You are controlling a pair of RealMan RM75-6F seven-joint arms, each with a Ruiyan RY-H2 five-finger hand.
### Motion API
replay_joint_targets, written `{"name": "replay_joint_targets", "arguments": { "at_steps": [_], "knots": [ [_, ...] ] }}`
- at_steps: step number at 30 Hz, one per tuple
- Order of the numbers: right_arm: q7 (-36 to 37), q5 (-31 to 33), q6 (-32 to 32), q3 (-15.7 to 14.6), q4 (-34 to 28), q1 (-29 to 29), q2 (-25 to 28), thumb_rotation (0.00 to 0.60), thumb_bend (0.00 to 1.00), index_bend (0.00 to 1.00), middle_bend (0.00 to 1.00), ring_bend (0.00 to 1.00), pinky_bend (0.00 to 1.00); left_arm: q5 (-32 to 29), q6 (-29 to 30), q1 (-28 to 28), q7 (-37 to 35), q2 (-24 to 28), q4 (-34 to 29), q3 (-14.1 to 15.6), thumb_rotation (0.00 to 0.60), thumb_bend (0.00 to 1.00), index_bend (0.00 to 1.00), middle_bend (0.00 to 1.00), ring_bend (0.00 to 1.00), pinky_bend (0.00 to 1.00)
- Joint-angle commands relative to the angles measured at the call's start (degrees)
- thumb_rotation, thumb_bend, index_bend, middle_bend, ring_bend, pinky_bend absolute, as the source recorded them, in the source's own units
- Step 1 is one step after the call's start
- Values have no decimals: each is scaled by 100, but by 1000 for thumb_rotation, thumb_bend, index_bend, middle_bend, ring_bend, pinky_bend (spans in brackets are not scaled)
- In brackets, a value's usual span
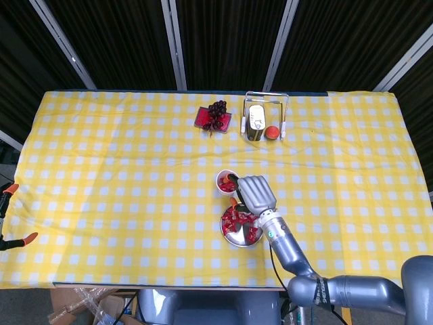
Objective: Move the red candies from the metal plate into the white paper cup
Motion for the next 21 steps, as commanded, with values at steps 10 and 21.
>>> {"name": "replay_joint_targets", "arguments": {
  "at_steps": [10, 21],
  "knots": [
    [-308, -648, 356, -1206, -736, -706, 278, 600, 435, 278, 815, 959, 1000, -4, 101, 42, 32, -27, -9, -10, 600, 21, 0, 0, 0, 0],
    [-243, -799, 297, -1296, -351, -881, -237, 600, 355, 278, 815, 959, 1000, -46, 86, 42, 75, -29, -11, -15, 600, 21, 0, 0, 0, 0]
  ]
}}
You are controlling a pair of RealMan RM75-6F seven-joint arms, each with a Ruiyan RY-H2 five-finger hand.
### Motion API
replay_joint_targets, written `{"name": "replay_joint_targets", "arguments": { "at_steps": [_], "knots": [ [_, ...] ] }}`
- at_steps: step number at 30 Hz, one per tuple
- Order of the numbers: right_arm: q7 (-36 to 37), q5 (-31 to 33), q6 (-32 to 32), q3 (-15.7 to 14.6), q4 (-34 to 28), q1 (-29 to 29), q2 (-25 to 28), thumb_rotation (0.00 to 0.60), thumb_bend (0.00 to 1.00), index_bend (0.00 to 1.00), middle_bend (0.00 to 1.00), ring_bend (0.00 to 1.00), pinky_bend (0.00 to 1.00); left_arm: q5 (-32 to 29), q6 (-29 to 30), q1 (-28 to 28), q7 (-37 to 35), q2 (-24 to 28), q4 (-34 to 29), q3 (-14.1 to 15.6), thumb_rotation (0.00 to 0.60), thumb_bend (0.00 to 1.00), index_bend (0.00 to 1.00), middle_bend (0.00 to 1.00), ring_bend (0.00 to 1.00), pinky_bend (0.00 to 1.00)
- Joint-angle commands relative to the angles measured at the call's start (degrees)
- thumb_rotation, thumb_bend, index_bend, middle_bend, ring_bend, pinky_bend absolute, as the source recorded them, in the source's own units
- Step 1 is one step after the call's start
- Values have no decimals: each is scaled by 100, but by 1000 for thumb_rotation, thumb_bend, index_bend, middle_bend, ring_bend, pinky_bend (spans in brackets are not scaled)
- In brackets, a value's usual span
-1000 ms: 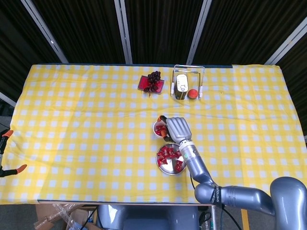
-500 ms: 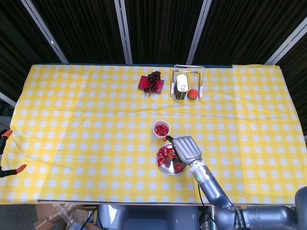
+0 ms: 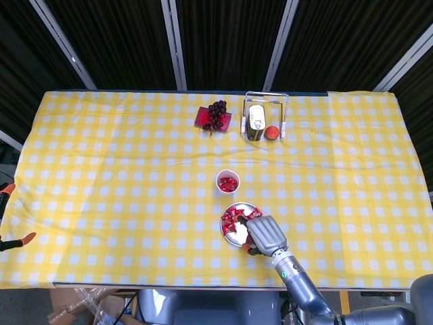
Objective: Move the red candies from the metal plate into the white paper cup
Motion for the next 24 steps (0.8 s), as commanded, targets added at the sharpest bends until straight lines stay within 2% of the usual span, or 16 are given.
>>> {"name": "replay_joint_targets", "arguments": {
  "at_steps": [1, 5, 10, 19, 24],
  "knots": [
    [17, 0, -52, 35, 128, -23, -133, 600, 351, 278, 815, 959, 1000, -10, -11, -3, -2, 1, 4, -1, 600, 21, 0, 0, 0, 0],
    [37, -13, -96, 126, 365, -20, -319, 600, 337, 276, 815, 959, 1000, -26, -33, -10, -9, 1, 9, -6, 600, 21, 0, 0, 0, 0],
    [92, 14, -167, 293, 664, 7, -511, 600, 333, 227, 814, 959, 1000, -47, -44, -13, -8, 6, 4, -14, 600, 30, 0, 0, 0, 0],
    [187, 167, -392, 496, 1150, 48, -726, 600, 333, 225, 815, 959, 1000, -232, -57, -15, 178, 2, 2, -48, 600, 34, 0, 0, 0, 0],
    [279, 208, -536, 547, 1361, 51, -798, 600, 333, 278, 814, 959, 1000, -345, -71, -24, 299, 1, -51, -71, 600, 34, 0, 0, 0, 0]
  ]
}}
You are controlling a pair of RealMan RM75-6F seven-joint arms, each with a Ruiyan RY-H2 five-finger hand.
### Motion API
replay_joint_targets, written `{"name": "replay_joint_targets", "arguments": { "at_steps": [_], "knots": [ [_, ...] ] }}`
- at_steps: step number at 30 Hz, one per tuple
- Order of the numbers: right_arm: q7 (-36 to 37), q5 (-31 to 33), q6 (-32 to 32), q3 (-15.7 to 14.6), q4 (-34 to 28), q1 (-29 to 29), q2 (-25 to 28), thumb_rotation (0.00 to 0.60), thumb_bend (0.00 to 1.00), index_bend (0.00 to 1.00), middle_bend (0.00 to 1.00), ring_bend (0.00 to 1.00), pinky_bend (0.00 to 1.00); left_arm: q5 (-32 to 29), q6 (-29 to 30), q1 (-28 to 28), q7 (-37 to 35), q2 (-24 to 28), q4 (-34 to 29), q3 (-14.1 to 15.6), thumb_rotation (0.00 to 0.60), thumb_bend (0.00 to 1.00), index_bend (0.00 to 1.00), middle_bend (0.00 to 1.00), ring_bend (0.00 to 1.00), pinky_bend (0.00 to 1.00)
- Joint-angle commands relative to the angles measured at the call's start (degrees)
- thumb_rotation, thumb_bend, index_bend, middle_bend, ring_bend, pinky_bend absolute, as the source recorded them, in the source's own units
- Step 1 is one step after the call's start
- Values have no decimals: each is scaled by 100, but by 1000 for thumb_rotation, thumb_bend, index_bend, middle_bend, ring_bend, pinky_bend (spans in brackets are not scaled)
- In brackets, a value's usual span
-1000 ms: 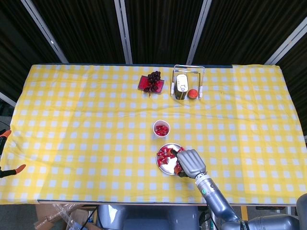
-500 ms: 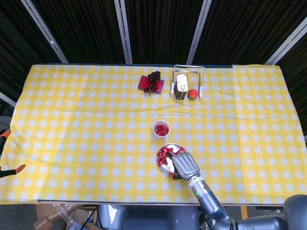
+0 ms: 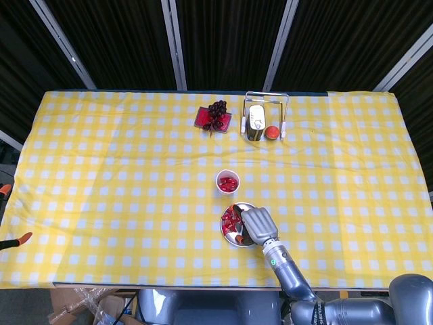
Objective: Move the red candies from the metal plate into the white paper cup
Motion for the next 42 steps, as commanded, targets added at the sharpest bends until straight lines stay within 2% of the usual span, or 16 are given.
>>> {"name": "replay_joint_targets", "arguments": {
  "at_steps": [1, 6, 22, 36, 42],
  "knots": [
    [74, 19, -75, 33, 99, -4, -42, 600, 333, 291, 815, 959, 1000, -27, 2, -4, 46, -4, -15, -11, 600, 34, 0, 0, 0, 0],
    [188, -33, -147, 56, 194, -33, -67, 600, 333, 340, 815, 960, 1000, -50, -2, -7, 79, -7, -34, -15, 600, 34, 0, 0, 0, 0],
    [282, -210, -165, 44, -12, -134, -3, 600, 332, 340, 815, 959, 1000, -35, 11, -2, 87, -13, -40, -13, 600, 34, 0, 0, 0, 0],
    [166, -108, -221, 33, -60, -157, -24, 600, 332, 298, 815, 960, 1000, -22, 17, 0, 75, -13, -39, -17, 600, 38, 0, 0, 0, 0],
    [191, -80, -278, 66, 20, -149, -70, 600, 332, 336, 814, 959, 1000, -31, 12, -2, 68, -12, -41, -23, 600, 41, 0, 0, 0, 0]
  ]
}}
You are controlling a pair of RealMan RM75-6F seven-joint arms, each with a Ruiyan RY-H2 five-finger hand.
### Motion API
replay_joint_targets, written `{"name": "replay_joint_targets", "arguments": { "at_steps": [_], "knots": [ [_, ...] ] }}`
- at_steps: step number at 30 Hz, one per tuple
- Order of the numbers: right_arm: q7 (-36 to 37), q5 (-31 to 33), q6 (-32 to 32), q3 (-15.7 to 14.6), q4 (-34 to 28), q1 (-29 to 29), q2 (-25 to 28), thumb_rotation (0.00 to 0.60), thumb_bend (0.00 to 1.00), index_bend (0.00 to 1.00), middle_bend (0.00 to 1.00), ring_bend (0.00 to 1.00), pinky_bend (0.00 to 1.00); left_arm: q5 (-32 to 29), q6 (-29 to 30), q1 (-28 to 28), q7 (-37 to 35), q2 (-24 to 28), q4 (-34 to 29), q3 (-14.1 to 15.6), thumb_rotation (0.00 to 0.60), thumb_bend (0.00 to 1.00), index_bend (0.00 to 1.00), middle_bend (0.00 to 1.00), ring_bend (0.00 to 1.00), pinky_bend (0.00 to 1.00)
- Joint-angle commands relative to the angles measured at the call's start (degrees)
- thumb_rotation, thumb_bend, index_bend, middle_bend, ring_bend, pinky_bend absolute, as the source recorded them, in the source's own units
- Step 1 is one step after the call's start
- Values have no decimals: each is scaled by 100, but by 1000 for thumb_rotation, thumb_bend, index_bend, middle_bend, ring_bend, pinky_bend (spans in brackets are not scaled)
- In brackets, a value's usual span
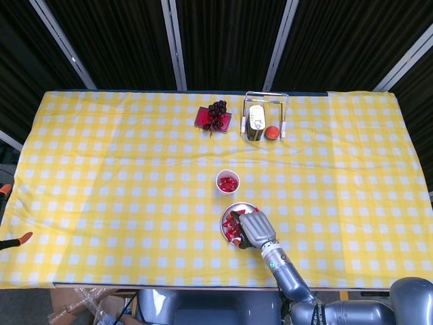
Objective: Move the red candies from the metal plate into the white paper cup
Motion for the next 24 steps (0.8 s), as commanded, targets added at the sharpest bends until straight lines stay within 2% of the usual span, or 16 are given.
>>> {"name": "replay_joint_targets", "arguments": {
  "at_steps": [1, 6, 13, 24],
  "knots": [
    [22, 23, -40, 13, 43, 5, -26, 600, 332, 360, 814, 960, 1000, -5, -3, -1, 0, 3, 0, -2, 600, 41, 0, 0, 0, 0],
    [86, 24, -109, 20, 148, 4, -86, 600, 337, 439, 814, 959, 1000, -23, -8, -2, 1, 2, -4, -9, 600, 41, 0, 0, 0, 0],
    [193, 8, -169, 67, 270, 4, -151, 600, 438, 523, 815, 959, 1000, -31, -15, -4, -2, 5, -3, -12, 600, 42, 0, 0, 0, 0],
    [281, 1, -192, 170, 382, 11, -192, 600, 480, 575, 815, 959, 1000, -31, -26, -10, -10, 7, 3, -15, 600, 41, 0, 0, 0, 0]
  ]
}}
